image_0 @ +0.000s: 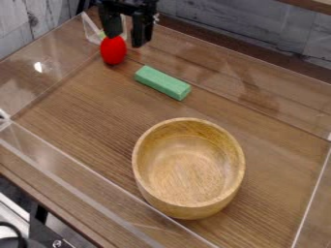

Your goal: Move the red fruit to the right side of the table

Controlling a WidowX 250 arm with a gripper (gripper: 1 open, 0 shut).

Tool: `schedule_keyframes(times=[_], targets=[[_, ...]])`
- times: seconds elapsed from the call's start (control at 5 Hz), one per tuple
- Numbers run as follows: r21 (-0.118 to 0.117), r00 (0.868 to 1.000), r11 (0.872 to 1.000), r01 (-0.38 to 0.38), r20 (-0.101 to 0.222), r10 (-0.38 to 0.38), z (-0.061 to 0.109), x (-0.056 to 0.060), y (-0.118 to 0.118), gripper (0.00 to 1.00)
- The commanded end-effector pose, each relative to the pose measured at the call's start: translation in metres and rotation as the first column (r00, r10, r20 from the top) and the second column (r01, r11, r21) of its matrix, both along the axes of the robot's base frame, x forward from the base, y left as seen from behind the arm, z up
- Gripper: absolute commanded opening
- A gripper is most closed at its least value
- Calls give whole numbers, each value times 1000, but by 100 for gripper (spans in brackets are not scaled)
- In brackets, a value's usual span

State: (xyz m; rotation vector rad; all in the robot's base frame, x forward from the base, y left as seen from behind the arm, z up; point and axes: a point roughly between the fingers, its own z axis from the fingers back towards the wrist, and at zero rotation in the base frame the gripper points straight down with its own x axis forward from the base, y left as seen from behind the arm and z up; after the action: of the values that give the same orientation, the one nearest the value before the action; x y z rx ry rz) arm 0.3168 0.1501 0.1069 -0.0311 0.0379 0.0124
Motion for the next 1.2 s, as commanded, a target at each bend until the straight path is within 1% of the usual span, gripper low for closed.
schedule_keyframes(times=[0.0,0.2,0.4,0.6,1.0], targets=[[32,997,999,-11,83,8,12,18,20,100],[34,996,999,-7,91,4,4,25,30,100],[36,995,999,-29,100,25,3,35,42,100],[39,994,998,-44,105,40,2,41,50,100],[44,992,997,-60,115,55,-12,36,51,100]])
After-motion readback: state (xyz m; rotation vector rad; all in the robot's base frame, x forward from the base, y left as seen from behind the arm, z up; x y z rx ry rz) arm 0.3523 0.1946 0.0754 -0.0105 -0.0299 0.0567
